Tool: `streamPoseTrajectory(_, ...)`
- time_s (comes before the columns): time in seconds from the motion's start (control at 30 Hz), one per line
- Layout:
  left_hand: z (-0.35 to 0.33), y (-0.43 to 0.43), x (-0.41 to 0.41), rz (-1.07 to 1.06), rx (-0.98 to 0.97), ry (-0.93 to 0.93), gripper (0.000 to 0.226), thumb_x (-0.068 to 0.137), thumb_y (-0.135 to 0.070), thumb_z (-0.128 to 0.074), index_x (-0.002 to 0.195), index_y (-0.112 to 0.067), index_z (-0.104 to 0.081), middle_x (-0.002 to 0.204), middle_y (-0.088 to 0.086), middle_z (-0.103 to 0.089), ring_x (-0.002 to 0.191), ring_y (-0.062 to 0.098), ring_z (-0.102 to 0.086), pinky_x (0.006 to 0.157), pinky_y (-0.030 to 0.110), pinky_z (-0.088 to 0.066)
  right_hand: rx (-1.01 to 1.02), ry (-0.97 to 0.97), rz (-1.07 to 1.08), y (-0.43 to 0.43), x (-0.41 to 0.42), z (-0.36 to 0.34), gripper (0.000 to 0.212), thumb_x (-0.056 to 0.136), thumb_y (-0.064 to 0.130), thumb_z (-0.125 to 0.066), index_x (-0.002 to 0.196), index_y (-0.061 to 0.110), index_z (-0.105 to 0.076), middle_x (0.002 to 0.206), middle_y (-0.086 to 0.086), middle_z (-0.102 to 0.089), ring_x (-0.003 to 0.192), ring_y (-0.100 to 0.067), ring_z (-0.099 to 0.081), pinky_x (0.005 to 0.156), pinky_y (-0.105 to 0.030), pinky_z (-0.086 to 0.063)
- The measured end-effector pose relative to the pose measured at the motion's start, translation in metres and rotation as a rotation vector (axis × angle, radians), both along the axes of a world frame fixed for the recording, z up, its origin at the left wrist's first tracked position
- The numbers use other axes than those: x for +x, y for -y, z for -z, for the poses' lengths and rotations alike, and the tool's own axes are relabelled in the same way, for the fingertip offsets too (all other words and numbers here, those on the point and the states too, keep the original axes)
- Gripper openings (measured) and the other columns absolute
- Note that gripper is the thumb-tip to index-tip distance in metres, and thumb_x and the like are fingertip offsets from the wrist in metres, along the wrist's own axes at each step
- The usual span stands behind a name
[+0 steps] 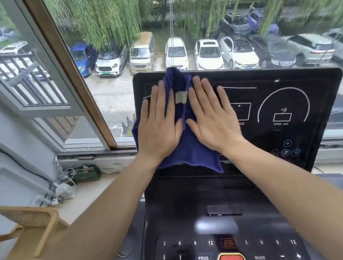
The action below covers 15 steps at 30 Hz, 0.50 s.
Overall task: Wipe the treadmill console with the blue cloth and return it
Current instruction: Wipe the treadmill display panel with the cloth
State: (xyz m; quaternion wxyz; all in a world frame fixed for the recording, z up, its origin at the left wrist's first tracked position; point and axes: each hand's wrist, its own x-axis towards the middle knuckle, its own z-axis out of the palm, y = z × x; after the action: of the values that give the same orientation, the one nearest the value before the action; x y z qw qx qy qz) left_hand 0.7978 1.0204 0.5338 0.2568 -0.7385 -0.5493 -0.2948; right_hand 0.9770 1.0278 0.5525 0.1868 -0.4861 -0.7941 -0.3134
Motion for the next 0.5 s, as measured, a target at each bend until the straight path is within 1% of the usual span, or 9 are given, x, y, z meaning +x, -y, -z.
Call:
streamPoseTrajectory(0.07, 0.043, 0.026, -0.003, 0.033, -0.057, -0.027, 0.074, 0.097, -0.039, -0.046, 0.155, -0.003, -0.019, 0.164, 0.015, -0.001, 0.153, 0.032, -0.002, 0.122, 0.041, 0.005, -0.048, 0.046, -0.036, 0.022, 0.006, 0.035, 0.078, 0.102, 0.048, -0.034, 0.158, 0.004, -0.004, 0.165, -0.016, 0.002, 0.154, -0.028, 0.001, 0.125, -0.045, -0.001)
streamPoseTrajectory(0.17, 0.098, 0.061, -0.008, 0.018, -0.136, -0.066, 0.067, 0.096, -0.041, -0.044, 0.15, -0.001, -0.037, 0.161, 0.021, -0.011, 0.153, 0.03, 0.004, 0.123, 0.04, 0.005, -0.11, 0.119, -0.089, 0.053, 0.007, 0.083, 0.081, 0.102, 0.049, -0.036, 0.157, 0.002, -0.001, 0.165, -0.019, 0.001, 0.154, -0.031, 0.0, 0.125, -0.046, -0.005)
streamPoseTrajectory(0.23, 0.109, 0.07, -0.008, -0.009, -0.171, -0.079, 0.068, 0.095, -0.04, -0.043, 0.15, -0.002, -0.032, 0.159, 0.024, -0.014, 0.153, 0.031, 0.006, 0.123, 0.041, 0.004, -0.12, 0.166, -0.105, 0.058, 0.006, 0.093, 0.08, 0.103, 0.05, -0.032, 0.157, 0.001, 0.001, 0.165, -0.02, 0.004, 0.154, -0.032, 0.002, 0.125, -0.046, -0.003)
streamPoseTrajectory(0.3, 0.1, 0.063, -0.003, -0.011, -0.148, -0.076, 0.069, 0.095, -0.036, -0.045, 0.151, -0.001, -0.025, 0.159, 0.024, -0.013, 0.151, 0.036, -0.004, 0.123, 0.042, 0.001, -0.087, 0.222, -0.111, 0.051, 0.007, 0.084, 0.077, 0.105, 0.051, -0.027, 0.157, 0.002, 0.0, 0.165, -0.019, 0.007, 0.154, -0.031, 0.002, 0.125, -0.046, -0.001)
streamPoseTrajectory(0.37, 0.076, 0.047, 0.007, -0.02, -0.104, -0.052, 0.067, 0.096, -0.032, -0.047, 0.151, 0.0, -0.025, 0.159, 0.025, -0.013, 0.149, 0.038, -0.012, 0.122, 0.043, 0.0, -0.03, 0.235, -0.087, 0.037, 0.01, 0.06, 0.076, 0.105, 0.052, -0.025, 0.158, 0.004, 0.0, 0.164, -0.017, 0.008, 0.155, -0.029, -0.002, 0.124, -0.046, -0.001)
streamPoseTrajectory(0.43, 0.04, 0.024, 0.021, -0.039, -0.044, -0.003, 0.066, 0.098, -0.032, -0.047, 0.153, 0.0, -0.027, 0.161, 0.026, -0.017, 0.15, 0.038, -0.012, 0.123, 0.042, 0.002, 0.015, 0.186, -0.016, 0.02, 0.019, 0.028, 0.076, 0.104, 0.053, -0.023, 0.157, 0.006, 0.004, 0.164, -0.015, 0.009, 0.155, -0.029, -0.004, 0.124, -0.046, -0.001)
streamPoseTrajectory(0.5, 0.003, 0.003, 0.044, -0.039, 0.005, 0.021, 0.066, 0.1, -0.034, -0.042, 0.154, 0.001, -0.028, 0.161, 0.028, -0.019, 0.151, 0.037, -0.012, 0.123, 0.041, 0.003, 0.025, 0.109, 0.039, 0.004, 0.036, -0.002, 0.075, 0.104, 0.054, -0.021, 0.156, 0.009, 0.008, 0.165, -0.013, 0.007, 0.154, -0.029, -0.001, 0.124, -0.047, 0.004)
